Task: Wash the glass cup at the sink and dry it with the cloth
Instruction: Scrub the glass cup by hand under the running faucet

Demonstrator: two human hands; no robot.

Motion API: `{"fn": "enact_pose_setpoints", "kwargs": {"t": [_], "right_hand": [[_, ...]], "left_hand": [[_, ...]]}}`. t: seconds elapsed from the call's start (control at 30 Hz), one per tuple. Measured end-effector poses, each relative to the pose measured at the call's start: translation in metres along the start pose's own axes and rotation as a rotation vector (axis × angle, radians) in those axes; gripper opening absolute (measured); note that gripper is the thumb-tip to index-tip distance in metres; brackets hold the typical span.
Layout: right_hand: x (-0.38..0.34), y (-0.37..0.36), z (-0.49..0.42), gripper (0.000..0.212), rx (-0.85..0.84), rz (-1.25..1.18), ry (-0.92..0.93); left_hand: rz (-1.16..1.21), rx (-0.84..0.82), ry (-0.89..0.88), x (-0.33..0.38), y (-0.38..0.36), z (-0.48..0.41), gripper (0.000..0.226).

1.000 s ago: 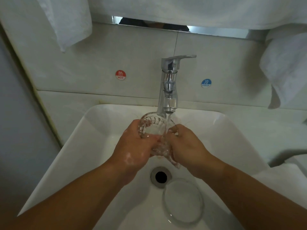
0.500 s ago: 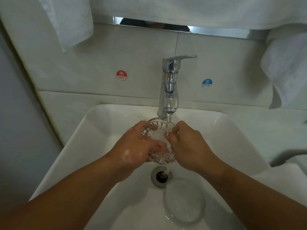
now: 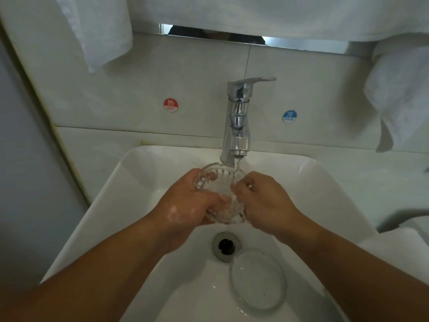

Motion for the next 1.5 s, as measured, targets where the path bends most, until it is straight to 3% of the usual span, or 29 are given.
{"fn": "enact_pose_setpoints", "kwargs": {"t": [0.13, 0.27, 0.33, 0.43, 0.5, 0.67, 0.97, 1.07, 1.13, 1.2, 1.3, 1.43, 1.5], "right_hand": [[-0.001, -0.001, 0.002, 0.007, -0.103, -0.109, 0.009], [-0.001, 0.008, 0.000, 0.021, -0.024, 0.185, 0.068], [-0.001, 0.005, -0.001, 0.026, -0.024, 0.105, 0.014], [-0.001, 0.005, 0.002, 0.016, -0.099, -0.136, -0.050], [0.000, 0.010, 0.003, 0.011, -0.156, -0.136, -0.038], [0.006, 0.011, -0.002, 0.044, -0.026, 0.190, -0.023], [0.002, 0.004, -0.002, 0.053, 0.083, 0.232, -0.002], [0.003, 0.004, 0.000, 0.066, -0.018, 0.168, 0.032], [0.003, 0.003, 0.003, 0.063, -0.111, 0.131, 0.068], [0.007, 0.005, 0.000, 0.044, -0.150, 0.103, 0.096], [0.009, 0.012, -0.005, 0.014, -0.064, 0.095, 0.085], [0.006, 0.004, -0.006, 0.027, 0.046, 0.168, 0.100], [0.007, 0.003, -0.005, 0.040, -0.085, 0.034, 0.079]], "left_hand": [[-0.024, 0.110, -0.064, -0.001, -0.006, 0.000, 0.042], [-0.073, -0.024, 0.008, 0.003, -0.003, 0.003, 0.047], [-0.079, 0.004, 0.004, 0.002, 0.000, 0.001, 0.046], [-0.151, 0.161, -0.087, 0.000, 0.004, -0.003, 0.044], [-0.224, 0.176, -0.101, -0.002, 0.004, -0.003, 0.040], [-0.291, 0.078, -0.099, -0.007, -0.005, -0.003, 0.023], [-0.035, 0.046, -0.030, -0.002, -0.018, 0.005, 0.036], [-0.028, 0.094, -0.028, -0.003, -0.017, 0.004, 0.034], [-0.058, 0.128, -0.031, -0.005, -0.013, 0.000, 0.035], [-0.088, 0.148, -0.043, -0.007, -0.010, -0.003, 0.035], [-0.109, 0.120, -0.044, -0.009, -0.008, -0.004, 0.038], [-0.144, 0.075, -0.067, -0.010, -0.007, -0.004, 0.048], [-0.142, 0.090, -0.085, -0.009, -0.005, -0.004, 0.051]]}}
Point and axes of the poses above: each hand's wrist, its own z-axis away from the middle knuckle, its own y-axis out of the back of the hand, x = y × z, the point moved 2 cm from there along -z, towards the middle knuckle, and after that the axes turned 2 degrees about z, right-handed, at the moved point
